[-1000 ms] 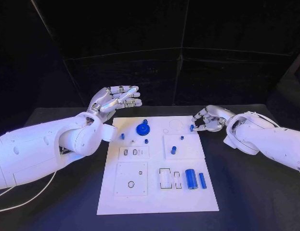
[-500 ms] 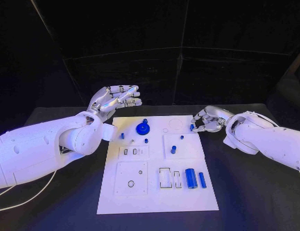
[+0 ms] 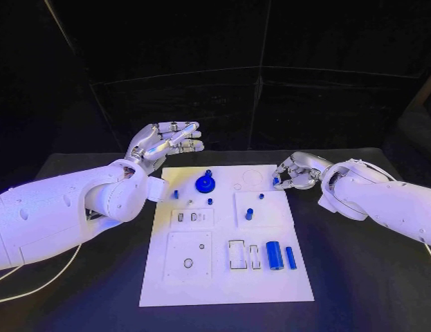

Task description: Assemble the parts on the task board

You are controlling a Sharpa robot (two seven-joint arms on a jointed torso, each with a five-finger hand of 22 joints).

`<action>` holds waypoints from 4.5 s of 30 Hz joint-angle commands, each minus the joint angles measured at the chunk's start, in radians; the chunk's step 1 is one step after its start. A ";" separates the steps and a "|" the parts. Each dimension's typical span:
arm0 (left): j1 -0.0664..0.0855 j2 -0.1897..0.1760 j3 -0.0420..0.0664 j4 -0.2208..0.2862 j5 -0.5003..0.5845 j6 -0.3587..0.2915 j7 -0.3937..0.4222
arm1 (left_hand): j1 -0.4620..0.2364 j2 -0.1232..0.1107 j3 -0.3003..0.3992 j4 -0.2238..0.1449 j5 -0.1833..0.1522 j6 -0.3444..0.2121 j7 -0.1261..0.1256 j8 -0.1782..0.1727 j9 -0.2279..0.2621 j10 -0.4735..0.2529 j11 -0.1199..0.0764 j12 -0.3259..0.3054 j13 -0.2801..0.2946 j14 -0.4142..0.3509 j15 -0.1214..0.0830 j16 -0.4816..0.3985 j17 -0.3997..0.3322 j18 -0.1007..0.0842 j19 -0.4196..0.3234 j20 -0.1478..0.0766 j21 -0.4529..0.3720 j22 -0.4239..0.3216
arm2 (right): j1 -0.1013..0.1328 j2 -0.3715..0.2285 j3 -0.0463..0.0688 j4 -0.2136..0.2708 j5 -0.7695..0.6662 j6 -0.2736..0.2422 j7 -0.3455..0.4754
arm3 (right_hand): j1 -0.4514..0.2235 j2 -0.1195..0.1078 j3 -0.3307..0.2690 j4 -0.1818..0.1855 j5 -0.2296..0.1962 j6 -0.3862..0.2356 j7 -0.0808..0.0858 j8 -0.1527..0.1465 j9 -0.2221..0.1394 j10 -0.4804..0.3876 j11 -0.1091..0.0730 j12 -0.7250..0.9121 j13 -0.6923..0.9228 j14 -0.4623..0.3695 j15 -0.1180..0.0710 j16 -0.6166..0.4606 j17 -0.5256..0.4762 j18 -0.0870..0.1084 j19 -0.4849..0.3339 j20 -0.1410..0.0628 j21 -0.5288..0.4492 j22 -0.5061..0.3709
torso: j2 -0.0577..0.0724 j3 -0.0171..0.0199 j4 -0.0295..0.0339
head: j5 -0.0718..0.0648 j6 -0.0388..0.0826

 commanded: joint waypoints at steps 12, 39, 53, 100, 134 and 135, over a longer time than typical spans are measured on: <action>0.001 0.002 0.001 -0.004 -0.004 0.014 0.005 | 0.005 0.006 0.001 -0.008 0.001 0.006 0.040 -0.006 -0.001 0.006 -0.002 -0.005 -0.001 0.008 -0.002 -0.004 -0.001 0.006 0.006 0.000 -0.004 -0.002 | -0.001 0.005 0.001 -0.005 -0.006 0.015 -0.011 | 0.000 0.010 0.007 0.000 -0.002 0.011 0.001 0.004 0.001 0.006 0.001 0.005 0.038 0.098 -0.006 0.005 0.228 -0.010 0.022 -0.007 0.003 0.088 | 0.000 0.0000 -0.0017 | 0.000 -0.004; 0.001 0.000 0.001 -0.004 -0.004 0.015 0.005 | 0.005 0.006 0.001 -0.008 0.001 0.006 0.040 -0.006 -0.001 0.006 -0.002 -0.005 -0.001 0.008 -0.002 -0.004 -0.001 0.006 0.006 0.000 -0.004 -0.002 | -0.003 0.010 0.001 -0.002 -0.016 -0.073 -0.033 | -0.005 0.059 0.072 -0.010 -0.040 0.090 -0.023 0.038 0.009 0.013 -0.020 0.009 0.045 0.098 -0.021 0.005 0.229 -0.010 0.023 -0.020 0.003 0.090 | -0.001 0.0000 -0.0009 | -0.001 -0.008; 0.001 -0.009 0.001 -0.003 -0.004 0.015 0.007 | 0.007 0.007 0.001 -0.011 0.001 0.007 0.040 -0.007 -0.001 0.007 -0.002 -0.006 -0.001 0.009 -0.003 -0.006 -0.001 0.006 0.007 0.000 -0.006 -0.003 | -0.001 -0.048 0.003 0.157 -0.021 -0.198 -0.083 | -0.026 0.058 0.090 -0.008 -0.008 0.088 -0.025 0.037 0.007 0.012 -0.023 0.005 0.043 0.099 -0.024 0.006 0.232 -0.011 0.025 -0.024 0.004 0.093 | -0.005 -0.0038 -0.0029 | 0.001 -0.003; 0.001 0.034 0.001 -0.063 0.008 0.016 0.014 | 0.007 0.010 -0.001 -0.012 0.001 0.012 0.037 -0.007 0.000 0.014 -0.004 -0.006 0.000 0.014 -0.004 -0.007 0.000 0.006 0.010 0.000 -0.007 -0.004 | -0.089 0.263 -0.006 0.280 -0.297 -0.100 -0.387 | -0.049 0.046 0.103 -0.006 -0.007 0.083 -0.024 0.034 0.004 0.007 -0.022 -0.003 0.038 0.098 -0.022 0.004 0.227 -0.011 0.025 -0.023 0.004 0.092 | -0.019 -0.0141 0.0128 | 0.044 -0.044; 0.001 0.038 0.001 -0.066 0.008 0.023 0.014 | 0.008 0.010 -0.001 -0.013 0.001 0.012 0.037 -0.007 0.000 0.014 -0.005 -0.006 0.000 0.014 -0.004 -0.007 0.000 0.006 0.010 -0.001 -0.008 -0.004 | -0.100 0.282 -0.012 0.260 -0.330 -0.037 -0.432 | -0.057 0.035 0.105 -0.008 -0.004 0.080 -0.023 0.032 0.002 0.003 -0.021 -0.008 0.033 0.098 -0.021 0.004 0.226 -0.011 0.025 -0.023 0.003 0.091 | -0.021 -0.0152 0.0135 | 0.054 -0.065; 0.001 0.038 0.001 -0.066 0.008 0.023 0.014 | 0.008 0.010 -0.001 -0.013 0.001 0.012 0.037 -0.007 0.000 0.014 -0.005 -0.006 0.000 0.014 -0.004 -0.007 0.000 0.006 0.010 -0.001 -0.008 -0.004 | -0.100 0.282 -0.012 0.260 -0.331 -0.034 -0.433 | -0.057 0.034 0.105 -0.008 -0.004 0.080 -0.023 0.032 0.002 0.003 -0.021 -0.009 0.033 0.098 -0.021 0.004 0.226 -0.011 0.025 -0.023 0.003 0.092 | -0.021 -0.0152 0.0131 | 0.055 -0.065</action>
